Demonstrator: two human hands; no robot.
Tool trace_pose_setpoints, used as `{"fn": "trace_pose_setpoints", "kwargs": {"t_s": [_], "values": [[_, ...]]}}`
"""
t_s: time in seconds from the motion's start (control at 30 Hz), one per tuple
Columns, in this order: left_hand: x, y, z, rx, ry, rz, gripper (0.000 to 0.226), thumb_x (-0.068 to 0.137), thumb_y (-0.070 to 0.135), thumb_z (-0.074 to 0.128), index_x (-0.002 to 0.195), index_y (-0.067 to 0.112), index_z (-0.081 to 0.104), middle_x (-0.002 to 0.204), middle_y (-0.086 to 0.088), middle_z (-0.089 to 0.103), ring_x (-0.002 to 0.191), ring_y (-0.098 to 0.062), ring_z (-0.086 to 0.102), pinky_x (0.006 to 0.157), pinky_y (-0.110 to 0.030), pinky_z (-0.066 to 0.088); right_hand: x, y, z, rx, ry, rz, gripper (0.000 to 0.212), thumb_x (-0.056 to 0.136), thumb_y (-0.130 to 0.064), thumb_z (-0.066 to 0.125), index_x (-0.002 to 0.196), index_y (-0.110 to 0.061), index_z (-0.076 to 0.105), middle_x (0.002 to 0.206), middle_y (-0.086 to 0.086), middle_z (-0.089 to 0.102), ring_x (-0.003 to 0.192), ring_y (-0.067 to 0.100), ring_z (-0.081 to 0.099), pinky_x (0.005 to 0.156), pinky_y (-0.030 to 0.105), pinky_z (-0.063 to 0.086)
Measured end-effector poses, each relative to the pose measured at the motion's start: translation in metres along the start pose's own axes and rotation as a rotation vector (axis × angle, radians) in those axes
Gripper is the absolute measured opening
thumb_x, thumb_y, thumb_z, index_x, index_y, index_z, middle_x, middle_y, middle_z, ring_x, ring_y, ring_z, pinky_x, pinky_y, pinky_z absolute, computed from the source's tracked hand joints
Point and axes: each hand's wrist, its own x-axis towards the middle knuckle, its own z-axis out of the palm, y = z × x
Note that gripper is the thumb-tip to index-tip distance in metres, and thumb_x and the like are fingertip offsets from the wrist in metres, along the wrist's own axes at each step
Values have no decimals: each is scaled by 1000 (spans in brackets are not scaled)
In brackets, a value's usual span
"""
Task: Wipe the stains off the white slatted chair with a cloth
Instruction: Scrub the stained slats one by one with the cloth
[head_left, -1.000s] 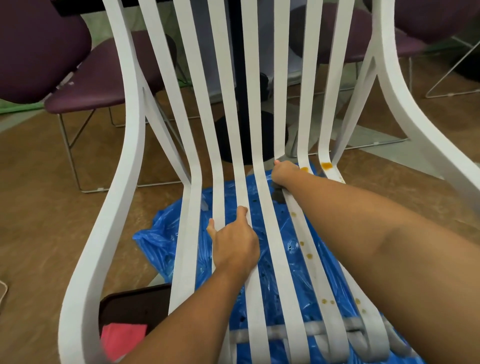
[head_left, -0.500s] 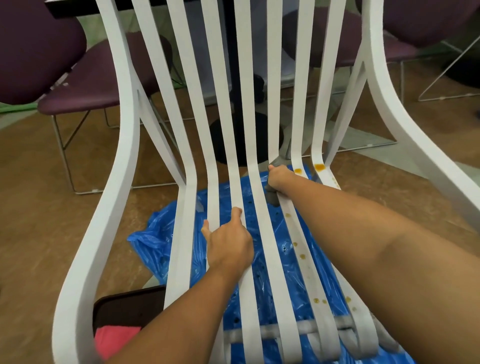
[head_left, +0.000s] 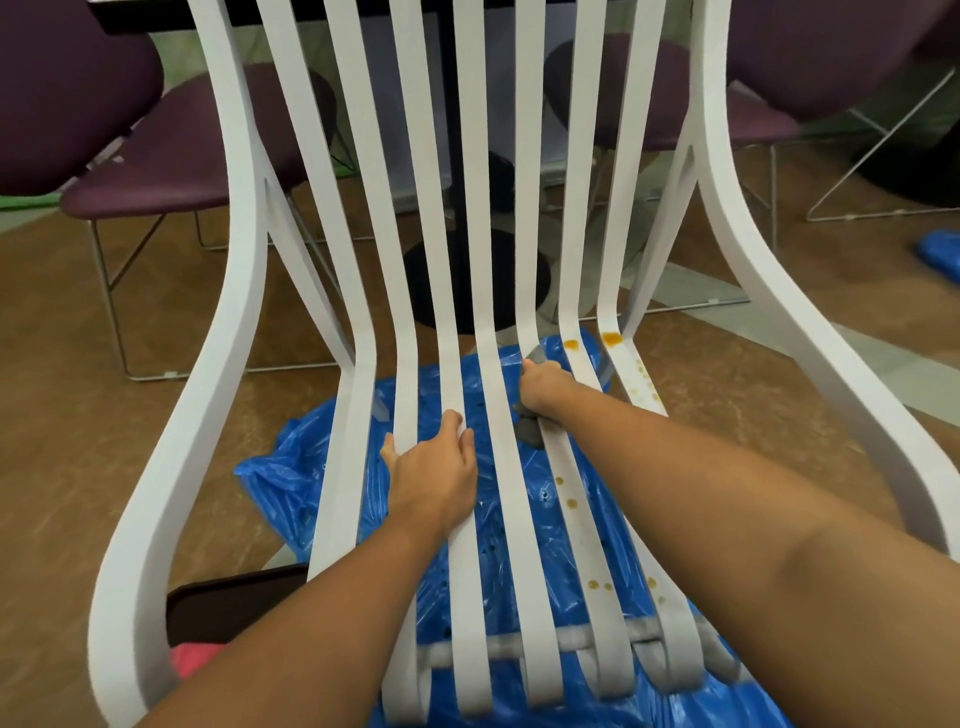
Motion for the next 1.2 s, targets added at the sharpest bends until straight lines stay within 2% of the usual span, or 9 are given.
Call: {"fn": "trace_pose_setpoints", "kwargs": {"t_s": [0.13,0.3,0.4,0.53,0.67,0.77,0.97,1.07,1.2], "values": [[1,-1,-1,25,-14,5,27,109,41,21,124,30,40,60,6,58,59,-5,43,113,-55,23,1,0,0,-14,4,0,60,102,-15,47,155,-13,21,149,14,31,133,36,42,103,44,45],[6,-4,-2,43,-48,13,28,109,42,20,126,29,39,63,5,60,60,-7,46,106,-53,29,5,-1,3,41,14,11,61,99,-19,54,152,-14,25,144,18,36,130,35,44,102,43,45],[6,-4,-1,57,-47,14,28,109,42,19,126,29,38,64,5,60,60,-7,45,106,-54,28,9,0,6,72,6,22,59,100,-15,48,153,-16,22,143,22,37,126,36,47,99,43,46],[5,-1,-2,57,-29,17,26,109,41,19,123,29,38,64,5,60,60,-9,47,104,-53,27,6,-3,-3,37,-26,18,55,101,-10,45,152,-10,25,145,20,39,128,36,47,100,42,46],[7,-1,-1,40,-24,20,23,109,40,19,120,30,36,63,4,62,63,-13,54,100,-51,27,10,-6,-15,-25,-9,-66,43,103,-9,41,146,-2,40,151,15,36,129,33,48,104,40,45],[7,-1,0,30,-11,22,20,109,40,18,116,31,35,62,4,62,63,-15,56,100,-52,27,11,-5,-16,31,35,-84,39,103,-9,38,140,-2,48,150,16,36,128,33,48,101,40,46],[8,-2,3,43,5,20,23,109,39,15,116,30,35,60,5,61,60,-14,57,104,-56,28,2,-3,4,154,39,54,55,103,-13,37,156,-14,21,147,18,33,129,36,43,95,41,44],[8,-2,4,48,5,14,24,109,39,15,118,29,36,60,5,61,60,-15,57,105,-56,27,2,-4,3,196,29,68,52,104,-17,35,154,-11,22,147,19,34,130,36,42,97,41,43],[9,-3,5,43,5,13,25,109,38,15,118,29,36,60,5,61,61,-14,57,104,-55,27,4,-6,-4,251,61,89,57,104,-12,38,156,-7,16,155,20,27,138,38,34,101,41,43]]}}
